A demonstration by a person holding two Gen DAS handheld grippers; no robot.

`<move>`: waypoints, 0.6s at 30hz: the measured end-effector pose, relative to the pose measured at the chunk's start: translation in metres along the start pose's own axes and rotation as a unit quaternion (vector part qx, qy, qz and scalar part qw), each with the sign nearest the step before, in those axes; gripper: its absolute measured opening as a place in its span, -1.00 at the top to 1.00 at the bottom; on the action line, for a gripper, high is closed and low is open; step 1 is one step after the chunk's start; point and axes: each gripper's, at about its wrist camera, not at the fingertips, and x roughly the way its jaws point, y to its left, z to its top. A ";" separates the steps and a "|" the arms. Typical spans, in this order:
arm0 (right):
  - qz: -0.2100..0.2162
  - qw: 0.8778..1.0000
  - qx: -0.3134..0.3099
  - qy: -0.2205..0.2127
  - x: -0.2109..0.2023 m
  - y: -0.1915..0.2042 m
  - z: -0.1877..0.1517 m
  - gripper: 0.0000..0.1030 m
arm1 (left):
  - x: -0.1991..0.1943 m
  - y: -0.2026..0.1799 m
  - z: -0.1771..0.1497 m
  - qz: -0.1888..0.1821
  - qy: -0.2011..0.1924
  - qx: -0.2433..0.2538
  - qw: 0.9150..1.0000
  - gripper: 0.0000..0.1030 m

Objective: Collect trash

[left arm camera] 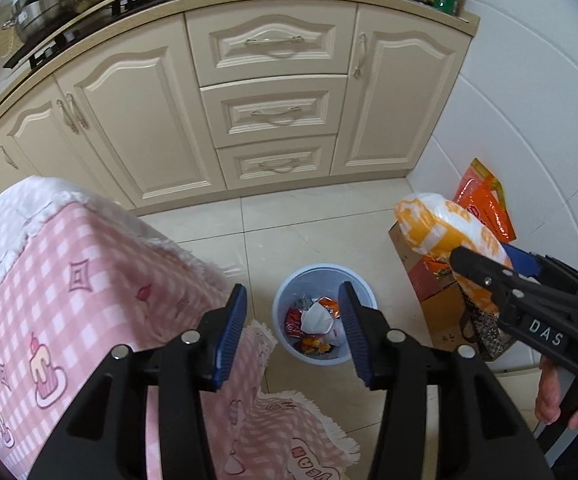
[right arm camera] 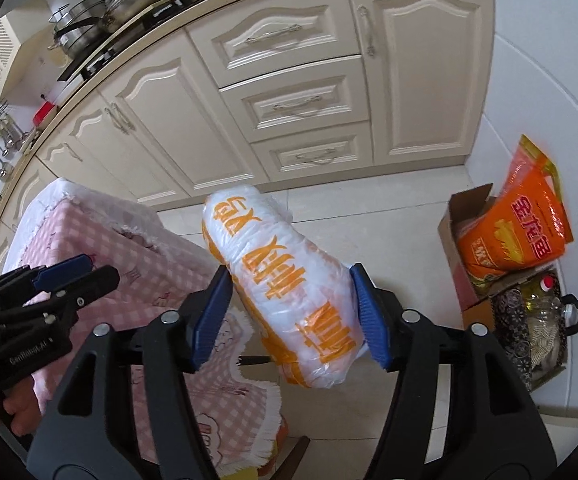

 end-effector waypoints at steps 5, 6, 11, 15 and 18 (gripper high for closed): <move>-0.007 1.000 -0.001 -0.004 -0.008 0.009 -0.002 -0.25 | -0.007 0.011 -0.006 0.004 -0.003 -0.006 1.000 0.09; -0.009 1.000 -0.001 -0.004 -0.010 0.010 -0.004 -0.25 | -0.010 0.012 -0.008 0.003 -0.004 -0.007 1.000 0.09; -0.013 1.000 0.002 -0.014 -0.033 0.019 -0.015 -0.26 | -0.029 0.008 -0.016 -0.002 -0.023 -0.002 1.000 0.09; -0.012 0.999 -0.001 -0.037 -0.061 0.030 -0.031 -0.35 | -0.056 0.002 -0.030 -0.006 -0.050 -0.004 0.999 0.09; -0.007 0.998 -0.004 -0.061 -0.087 0.041 -0.044 -0.42 | -0.080 -0.003 -0.043 -0.003 -0.074 -0.010 0.997 0.09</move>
